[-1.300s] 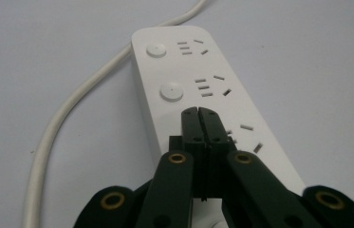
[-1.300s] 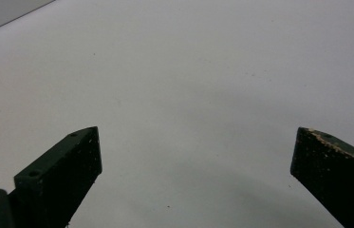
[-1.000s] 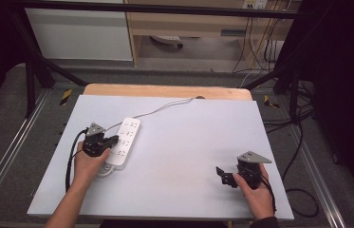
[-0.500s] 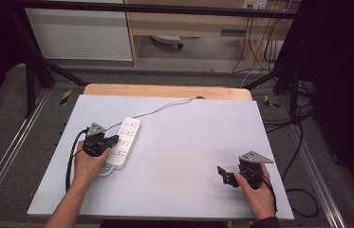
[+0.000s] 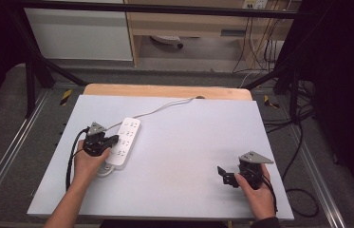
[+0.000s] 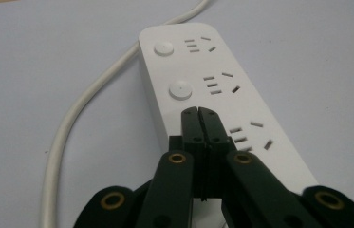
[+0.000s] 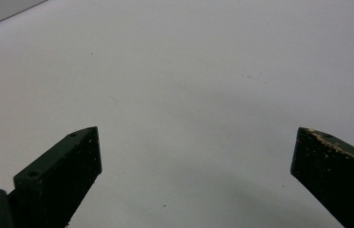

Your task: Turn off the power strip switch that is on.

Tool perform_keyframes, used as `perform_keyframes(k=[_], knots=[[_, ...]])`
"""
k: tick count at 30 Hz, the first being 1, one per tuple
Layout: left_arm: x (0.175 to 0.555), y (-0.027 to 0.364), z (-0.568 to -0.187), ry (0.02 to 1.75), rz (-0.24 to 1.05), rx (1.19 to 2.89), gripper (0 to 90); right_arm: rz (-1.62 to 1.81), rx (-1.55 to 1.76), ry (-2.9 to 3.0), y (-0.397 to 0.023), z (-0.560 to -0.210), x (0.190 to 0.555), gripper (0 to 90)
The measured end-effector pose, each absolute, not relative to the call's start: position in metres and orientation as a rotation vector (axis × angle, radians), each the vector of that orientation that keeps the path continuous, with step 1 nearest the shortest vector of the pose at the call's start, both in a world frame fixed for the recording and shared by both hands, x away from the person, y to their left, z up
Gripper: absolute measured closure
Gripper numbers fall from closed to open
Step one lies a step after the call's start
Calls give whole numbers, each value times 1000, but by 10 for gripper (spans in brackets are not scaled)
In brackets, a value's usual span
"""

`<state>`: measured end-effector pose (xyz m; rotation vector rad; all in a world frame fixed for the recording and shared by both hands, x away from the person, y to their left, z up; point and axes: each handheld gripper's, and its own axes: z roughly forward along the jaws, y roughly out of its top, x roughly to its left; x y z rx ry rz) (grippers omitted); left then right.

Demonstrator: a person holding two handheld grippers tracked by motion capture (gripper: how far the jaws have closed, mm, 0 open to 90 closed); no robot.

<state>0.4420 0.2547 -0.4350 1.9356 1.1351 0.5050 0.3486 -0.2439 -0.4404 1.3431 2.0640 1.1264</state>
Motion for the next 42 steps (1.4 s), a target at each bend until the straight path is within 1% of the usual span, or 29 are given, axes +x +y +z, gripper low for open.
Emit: perform_keyframes(k=[3,16,21,24,34,42], knots=[[442,253,-434,1133,521,1952,900,1128,1345,2062,-244,-440,348,37],[442,253,-434,1145,508,1945,900,1124,1345,2066,-244,-441,348,36],[441,249,-433,1138,542,1978,900,1124,1344,2063,-244,-440,347,36],[442,251,-433,1141,528,1966,900,1126,1345,2062,-245,-440,347,36],[441,246,-434,1124,563,1987,900,1127,1343,2060,-245,-440,347,35],[441,246,-434,1124,564,1985,900,1126,1342,2059,-245,-440,347,35]])
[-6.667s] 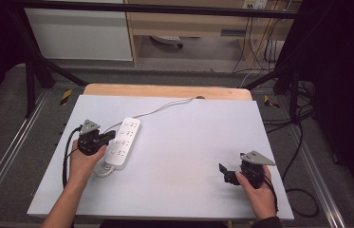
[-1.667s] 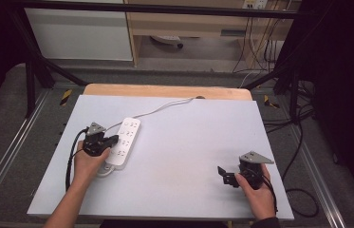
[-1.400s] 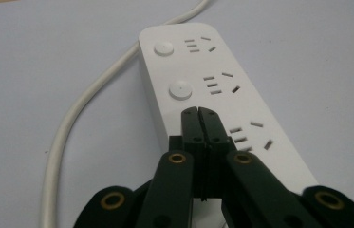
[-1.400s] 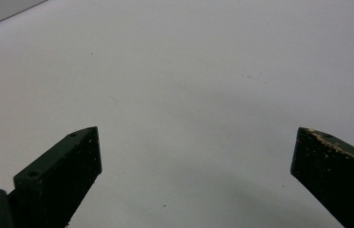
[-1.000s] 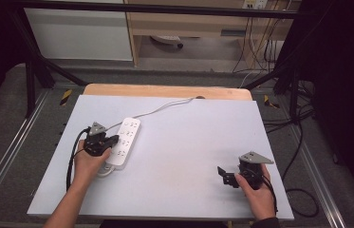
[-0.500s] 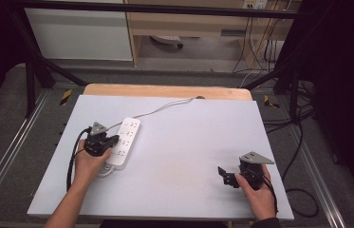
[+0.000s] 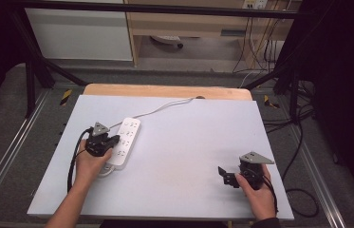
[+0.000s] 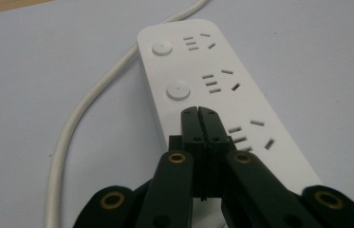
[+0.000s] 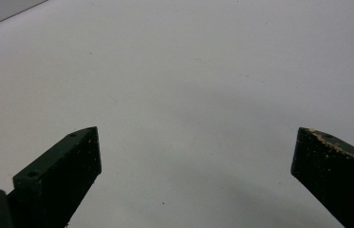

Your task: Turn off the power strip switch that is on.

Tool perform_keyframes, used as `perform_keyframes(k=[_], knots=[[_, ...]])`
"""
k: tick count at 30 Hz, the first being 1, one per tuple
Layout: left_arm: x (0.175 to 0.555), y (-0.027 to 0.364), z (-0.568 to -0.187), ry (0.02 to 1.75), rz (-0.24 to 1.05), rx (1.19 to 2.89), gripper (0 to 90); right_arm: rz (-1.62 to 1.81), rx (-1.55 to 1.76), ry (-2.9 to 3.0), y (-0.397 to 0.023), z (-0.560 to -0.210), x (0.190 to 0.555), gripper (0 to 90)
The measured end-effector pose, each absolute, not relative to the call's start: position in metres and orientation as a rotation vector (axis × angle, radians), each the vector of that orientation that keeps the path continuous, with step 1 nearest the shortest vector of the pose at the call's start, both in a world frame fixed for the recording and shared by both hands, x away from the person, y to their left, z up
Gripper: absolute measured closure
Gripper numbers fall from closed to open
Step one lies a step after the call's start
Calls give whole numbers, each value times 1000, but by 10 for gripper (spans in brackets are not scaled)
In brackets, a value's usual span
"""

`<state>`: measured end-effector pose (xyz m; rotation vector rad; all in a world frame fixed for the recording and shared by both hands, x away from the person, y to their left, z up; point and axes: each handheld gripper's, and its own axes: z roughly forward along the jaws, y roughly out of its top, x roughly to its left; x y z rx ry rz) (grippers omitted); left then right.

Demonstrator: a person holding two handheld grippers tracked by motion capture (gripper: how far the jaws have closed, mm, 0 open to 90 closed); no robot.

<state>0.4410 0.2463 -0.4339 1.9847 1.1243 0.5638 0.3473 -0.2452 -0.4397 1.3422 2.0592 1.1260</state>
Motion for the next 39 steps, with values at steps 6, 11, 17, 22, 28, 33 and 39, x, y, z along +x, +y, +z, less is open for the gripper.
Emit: perform_keyframes(k=[6,11,17,22,28,33,39], knots=[[441,246,-434,1130,563,1979,900,1127,1342,2061,-245,-439,347,36],[442,248,-434,1125,540,1975,900,1130,1341,2060,-245,-440,347,36],[441,244,-433,1106,582,2006,900,1130,1343,2060,-246,-439,347,35],[442,244,-433,1103,583,2012,900,1122,1347,2063,-246,-440,348,36],[442,245,-433,1112,576,2002,900,1121,1344,2066,-245,-440,348,36],[442,246,-430,1119,571,1997,900,1115,1337,2075,-244,-441,348,36],[441,250,-431,1131,549,1959,900,1128,1337,2070,-243,-440,348,34]])
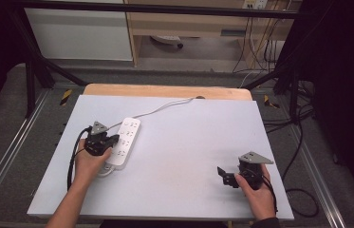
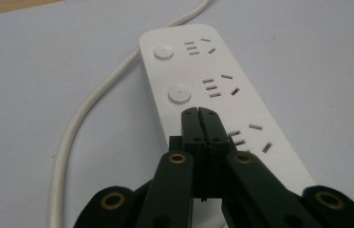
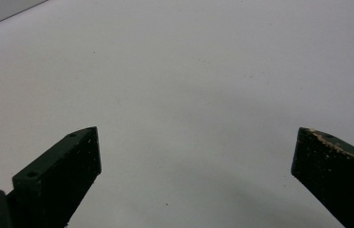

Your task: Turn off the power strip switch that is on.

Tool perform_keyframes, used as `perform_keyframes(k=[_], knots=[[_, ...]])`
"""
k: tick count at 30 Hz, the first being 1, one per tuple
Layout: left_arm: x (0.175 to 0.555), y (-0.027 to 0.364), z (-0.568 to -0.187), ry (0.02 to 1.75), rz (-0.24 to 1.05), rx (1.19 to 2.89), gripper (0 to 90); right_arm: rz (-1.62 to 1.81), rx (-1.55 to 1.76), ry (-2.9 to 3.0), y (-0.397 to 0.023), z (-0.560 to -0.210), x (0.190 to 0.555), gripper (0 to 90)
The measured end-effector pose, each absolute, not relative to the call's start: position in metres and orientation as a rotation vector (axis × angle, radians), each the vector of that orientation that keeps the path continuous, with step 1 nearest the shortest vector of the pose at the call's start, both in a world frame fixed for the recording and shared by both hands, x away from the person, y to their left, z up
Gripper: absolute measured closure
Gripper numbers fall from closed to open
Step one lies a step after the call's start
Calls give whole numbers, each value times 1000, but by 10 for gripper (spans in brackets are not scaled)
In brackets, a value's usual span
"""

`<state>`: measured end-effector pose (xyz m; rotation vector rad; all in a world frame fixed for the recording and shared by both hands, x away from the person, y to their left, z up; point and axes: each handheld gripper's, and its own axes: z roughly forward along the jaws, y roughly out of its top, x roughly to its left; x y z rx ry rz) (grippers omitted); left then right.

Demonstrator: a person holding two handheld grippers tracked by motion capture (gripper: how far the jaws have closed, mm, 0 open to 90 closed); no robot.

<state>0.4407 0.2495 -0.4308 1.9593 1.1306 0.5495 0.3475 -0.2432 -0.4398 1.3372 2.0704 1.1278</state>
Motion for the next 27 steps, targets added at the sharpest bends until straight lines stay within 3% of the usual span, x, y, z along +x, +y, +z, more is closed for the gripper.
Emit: perform_keyframes(k=[15,16,20,27], knots=[[430,252,-419,1112,529,1830,888,1128,1334,2069,-244,-439,347,34],[430,252,-418,1118,520,1807,767,1129,1335,2067,-244,-439,347,34],[427,249,-414,1076,526,1802,692,1129,1336,2065,-244,-439,348,34],[421,244,-404,1039,531,1735,446,1134,1329,2063,-245,-438,348,34]])
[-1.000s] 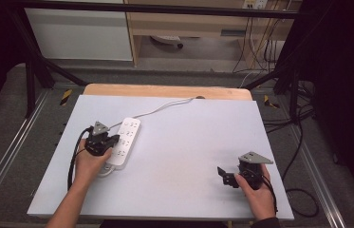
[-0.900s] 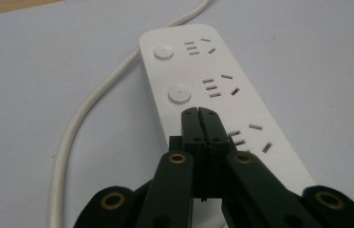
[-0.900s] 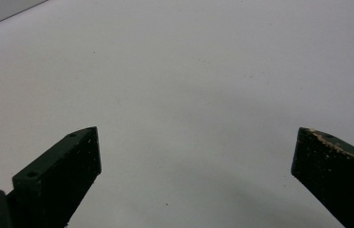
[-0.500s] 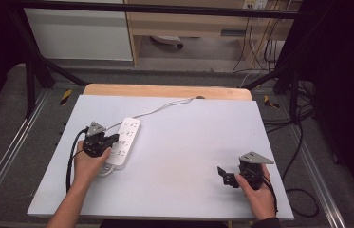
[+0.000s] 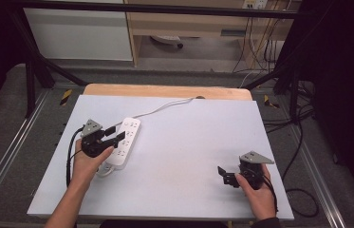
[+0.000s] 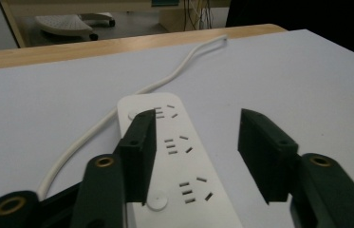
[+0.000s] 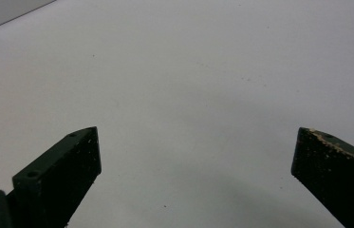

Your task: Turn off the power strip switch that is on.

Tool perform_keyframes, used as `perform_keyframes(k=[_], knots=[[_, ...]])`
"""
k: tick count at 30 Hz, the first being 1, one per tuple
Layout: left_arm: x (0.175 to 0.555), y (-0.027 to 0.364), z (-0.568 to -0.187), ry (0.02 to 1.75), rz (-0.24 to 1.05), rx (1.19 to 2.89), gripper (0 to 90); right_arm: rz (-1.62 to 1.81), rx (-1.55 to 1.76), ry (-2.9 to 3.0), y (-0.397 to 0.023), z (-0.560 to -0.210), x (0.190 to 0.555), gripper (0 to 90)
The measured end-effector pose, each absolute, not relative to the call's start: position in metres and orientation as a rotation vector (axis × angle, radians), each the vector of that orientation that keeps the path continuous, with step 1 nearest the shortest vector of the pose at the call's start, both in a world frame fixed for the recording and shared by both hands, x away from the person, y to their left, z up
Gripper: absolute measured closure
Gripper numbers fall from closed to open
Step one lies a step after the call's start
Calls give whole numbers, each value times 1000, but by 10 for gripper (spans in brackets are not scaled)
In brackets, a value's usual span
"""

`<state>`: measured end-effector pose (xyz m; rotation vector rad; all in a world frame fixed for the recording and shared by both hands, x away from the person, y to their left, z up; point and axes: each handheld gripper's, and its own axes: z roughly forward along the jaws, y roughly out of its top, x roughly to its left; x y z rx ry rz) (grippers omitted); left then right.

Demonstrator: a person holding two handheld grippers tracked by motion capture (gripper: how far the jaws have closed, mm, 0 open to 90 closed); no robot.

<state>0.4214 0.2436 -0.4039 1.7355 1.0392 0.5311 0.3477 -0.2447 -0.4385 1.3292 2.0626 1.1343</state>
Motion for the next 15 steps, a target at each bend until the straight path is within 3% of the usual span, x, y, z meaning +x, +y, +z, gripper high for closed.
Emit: perform_keyframes(k=[10,15], knots=[[411,235,-392,993,518,1720,93,1139,1326,2061,-244,-437,347,33],[409,234,-384,1000,497,1700,53,1135,1326,2066,-243,-438,348,34]])
